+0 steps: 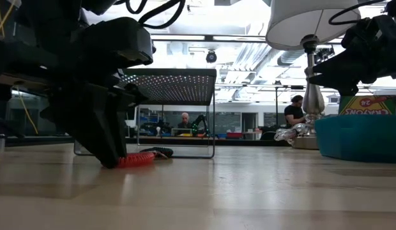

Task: Pick & Place Office Desk Supplies
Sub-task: Put the orange spring keychain into the dark green bin

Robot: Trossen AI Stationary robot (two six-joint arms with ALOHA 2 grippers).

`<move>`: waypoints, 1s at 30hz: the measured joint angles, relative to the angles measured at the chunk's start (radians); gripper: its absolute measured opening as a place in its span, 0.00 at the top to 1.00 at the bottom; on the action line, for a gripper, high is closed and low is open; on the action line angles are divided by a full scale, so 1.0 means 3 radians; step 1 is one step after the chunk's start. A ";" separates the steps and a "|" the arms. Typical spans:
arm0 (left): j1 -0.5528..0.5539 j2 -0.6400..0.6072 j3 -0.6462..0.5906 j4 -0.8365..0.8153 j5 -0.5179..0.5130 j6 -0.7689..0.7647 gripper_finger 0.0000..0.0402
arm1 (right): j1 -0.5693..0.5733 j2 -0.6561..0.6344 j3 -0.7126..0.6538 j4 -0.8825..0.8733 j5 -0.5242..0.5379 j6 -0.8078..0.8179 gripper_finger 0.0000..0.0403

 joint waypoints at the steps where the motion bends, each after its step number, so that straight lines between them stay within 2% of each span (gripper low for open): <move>1: -0.0009 0.0000 0.0000 -0.0002 -0.0003 0.0002 0.91 | 0.0000 0.0000 0.0000 0.0000 0.0000 0.0000 0.62; 14: -0.0097 -0.0004 0.0040 -0.0022 0.0015 0.0024 0.92 | 0.0000 0.0000 0.0000 0.0000 0.0000 0.0000 0.62; 19: -0.0209 -0.0152 0.0121 -0.0005 -0.0008 0.0106 0.93 | 0.0000 0.0000 0.0000 0.0000 0.0000 0.0000 0.62; 25: -0.0312 -0.0537 0.0160 -0.0015 -0.0286 0.0161 0.93 | 0.0001 0.0000 0.0000 0.0000 -0.0001 0.0000 0.62; 30: -0.0418 -0.0906 0.0163 -0.0079 -0.0694 0.0242 0.93 | 0.0000 0.0000 0.0000 0.0000 0.0000 0.0000 0.62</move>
